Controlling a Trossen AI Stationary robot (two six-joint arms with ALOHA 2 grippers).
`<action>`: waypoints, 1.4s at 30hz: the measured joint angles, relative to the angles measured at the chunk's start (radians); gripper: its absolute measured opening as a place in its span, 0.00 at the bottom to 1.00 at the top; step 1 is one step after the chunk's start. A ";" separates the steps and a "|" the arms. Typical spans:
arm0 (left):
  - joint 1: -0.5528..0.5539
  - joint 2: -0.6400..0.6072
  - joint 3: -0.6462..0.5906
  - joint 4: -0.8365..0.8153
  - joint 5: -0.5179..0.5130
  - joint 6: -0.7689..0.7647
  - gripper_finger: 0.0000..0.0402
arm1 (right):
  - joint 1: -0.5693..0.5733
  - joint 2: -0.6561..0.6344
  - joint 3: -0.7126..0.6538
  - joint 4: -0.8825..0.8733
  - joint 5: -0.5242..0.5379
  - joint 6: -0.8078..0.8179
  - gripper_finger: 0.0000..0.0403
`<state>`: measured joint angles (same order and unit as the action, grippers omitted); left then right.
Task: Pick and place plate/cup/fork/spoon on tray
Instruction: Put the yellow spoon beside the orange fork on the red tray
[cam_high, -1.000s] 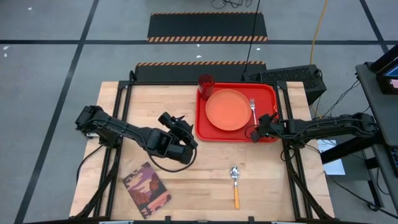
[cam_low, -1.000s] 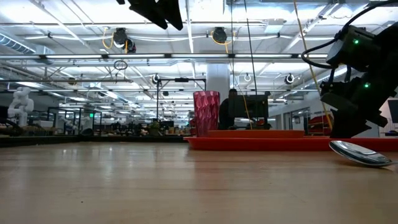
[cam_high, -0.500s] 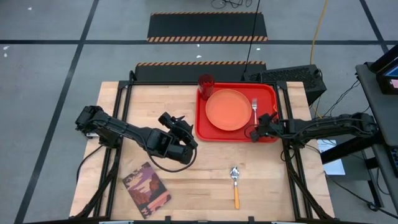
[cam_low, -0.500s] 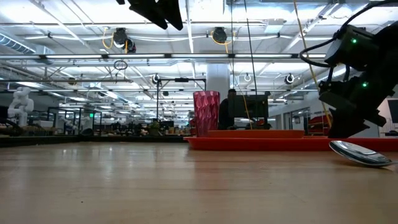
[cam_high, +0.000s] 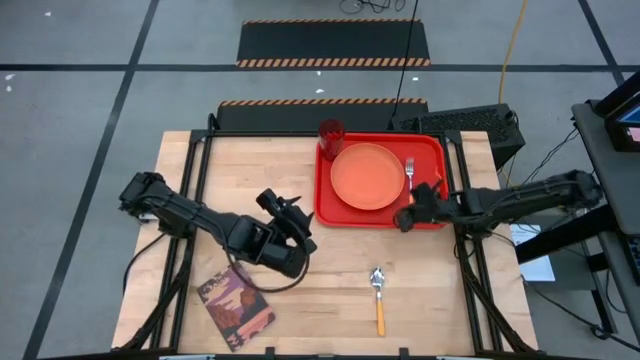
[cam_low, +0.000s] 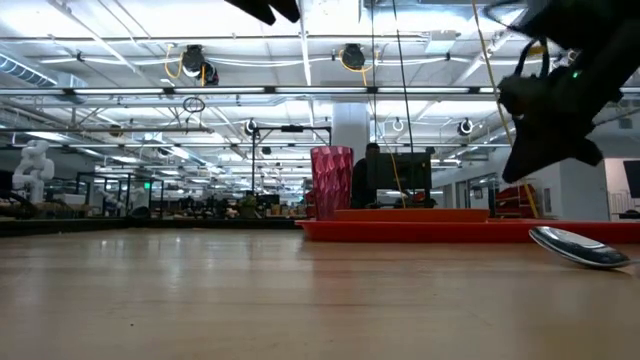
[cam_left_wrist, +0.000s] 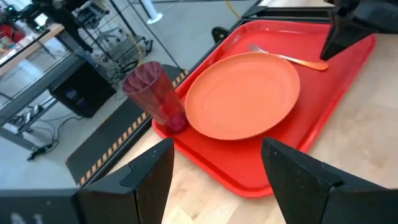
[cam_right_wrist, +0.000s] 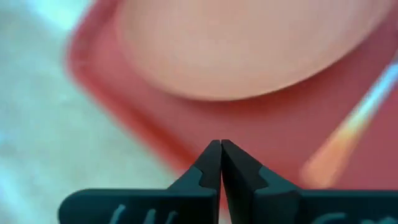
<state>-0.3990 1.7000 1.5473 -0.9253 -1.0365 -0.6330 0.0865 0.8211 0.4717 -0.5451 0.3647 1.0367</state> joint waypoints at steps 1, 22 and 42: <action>-0.008 0.000 0.004 0.000 0.000 0.001 0.61 | 0.042 0.006 0.005 0.011 0.000 0.045 0.01; -0.223 0.000 0.050 0.109 0.029 -0.023 0.61 | 0.595 0.725 0.513 -0.007 0.083 0.530 0.00; -0.419 0.015 0.050 0.197 0.057 -0.124 0.61 | 0.692 1.156 0.973 -0.306 -0.109 0.759 0.07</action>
<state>-0.8179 1.7155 1.5970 -0.7279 -0.9797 -0.7574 0.7788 1.9774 1.4445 -0.8514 0.2562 1.7954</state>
